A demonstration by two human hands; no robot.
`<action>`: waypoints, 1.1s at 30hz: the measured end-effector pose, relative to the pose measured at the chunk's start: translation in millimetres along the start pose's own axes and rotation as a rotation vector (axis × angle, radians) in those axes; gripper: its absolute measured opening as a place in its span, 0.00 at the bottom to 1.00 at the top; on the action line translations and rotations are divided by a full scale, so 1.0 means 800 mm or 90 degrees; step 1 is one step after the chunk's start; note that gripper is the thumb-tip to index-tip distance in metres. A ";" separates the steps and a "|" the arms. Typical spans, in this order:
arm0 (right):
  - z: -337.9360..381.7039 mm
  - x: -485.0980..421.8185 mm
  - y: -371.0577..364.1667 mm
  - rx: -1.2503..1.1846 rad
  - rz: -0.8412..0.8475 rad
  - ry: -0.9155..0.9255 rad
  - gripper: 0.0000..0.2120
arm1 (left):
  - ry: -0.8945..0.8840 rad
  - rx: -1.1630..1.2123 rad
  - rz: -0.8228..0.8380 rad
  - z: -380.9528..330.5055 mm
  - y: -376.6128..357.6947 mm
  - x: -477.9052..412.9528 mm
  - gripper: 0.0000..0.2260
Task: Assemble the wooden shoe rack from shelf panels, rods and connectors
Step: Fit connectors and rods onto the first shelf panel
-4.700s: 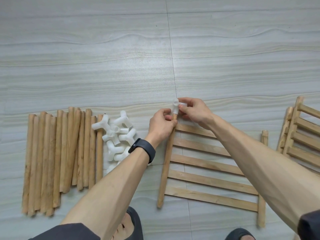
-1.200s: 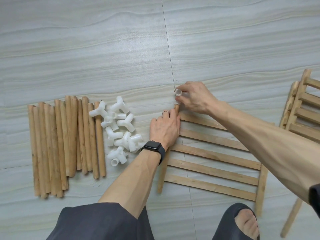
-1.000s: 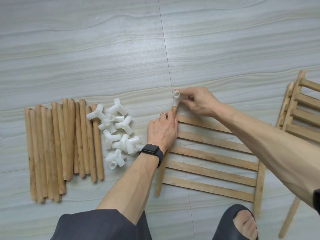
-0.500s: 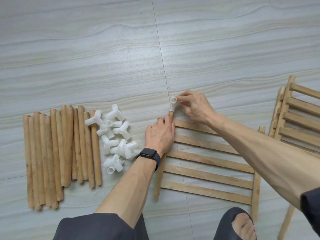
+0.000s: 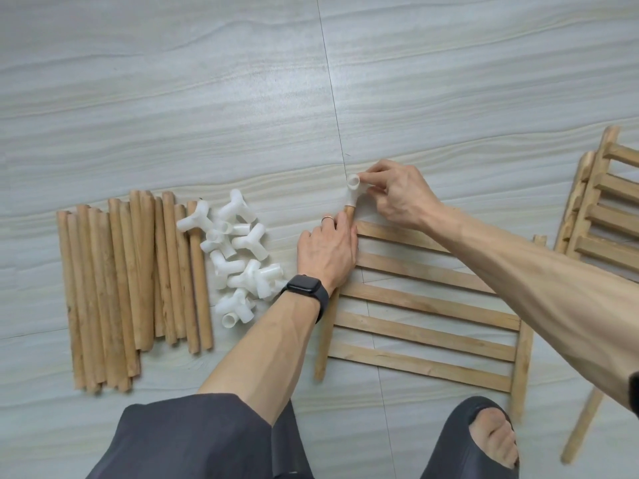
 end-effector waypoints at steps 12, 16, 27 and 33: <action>-0.022 0.005 0.000 -0.099 0.114 -0.167 0.22 | 0.030 0.021 0.023 -0.001 0.005 -0.012 0.18; -0.030 0.026 0.003 -0.037 0.090 -0.189 0.27 | 0.051 0.054 0.056 0.000 0.016 -0.023 0.18; 0.034 0.082 -0.022 0.162 0.224 -0.093 0.42 | 0.063 0.090 0.186 0.015 0.028 0.049 0.16; 0.034 0.071 -0.022 0.156 0.245 -0.139 0.41 | 0.100 0.104 0.164 0.014 0.031 0.048 0.15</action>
Point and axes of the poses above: each hand's wrist, its own x-axis away from the middle knuckle, its own y-axis out of the back of the hand, z = x × y, the point moved 7 cm from there along -x, towards the middle knuckle, and after that the axes turned 15 degrees about x, right-handed, at the moved point
